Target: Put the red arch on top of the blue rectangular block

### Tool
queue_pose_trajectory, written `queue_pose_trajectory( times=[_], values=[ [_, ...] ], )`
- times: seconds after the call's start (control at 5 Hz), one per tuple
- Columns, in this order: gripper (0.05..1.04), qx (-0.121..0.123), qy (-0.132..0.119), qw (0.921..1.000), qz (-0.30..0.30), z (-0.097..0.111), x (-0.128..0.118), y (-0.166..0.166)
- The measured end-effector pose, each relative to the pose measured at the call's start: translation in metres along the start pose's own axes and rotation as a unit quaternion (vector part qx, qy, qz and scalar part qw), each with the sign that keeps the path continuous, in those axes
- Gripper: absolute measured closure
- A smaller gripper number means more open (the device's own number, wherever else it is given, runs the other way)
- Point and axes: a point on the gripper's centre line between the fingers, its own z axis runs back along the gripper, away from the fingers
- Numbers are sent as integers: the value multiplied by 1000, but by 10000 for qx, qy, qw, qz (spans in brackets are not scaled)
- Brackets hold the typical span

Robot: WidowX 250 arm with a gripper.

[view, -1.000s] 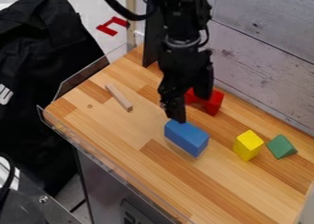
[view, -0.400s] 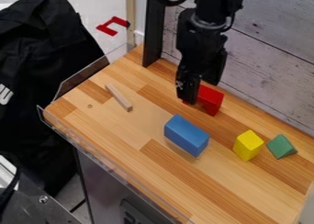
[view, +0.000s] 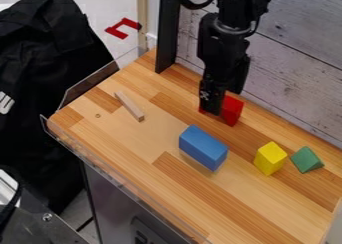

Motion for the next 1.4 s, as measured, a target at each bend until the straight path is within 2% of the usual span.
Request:
queue_pose_trajectory(
  times=[0.2,0.6,1.4],
  values=[
    [83,-139,23,9996,250,-10,4,-7],
    [83,-165,104,9977,645,-22,16,-18],
    [83,-214,-1,9963,833,-34,19,-35]
  ],
)
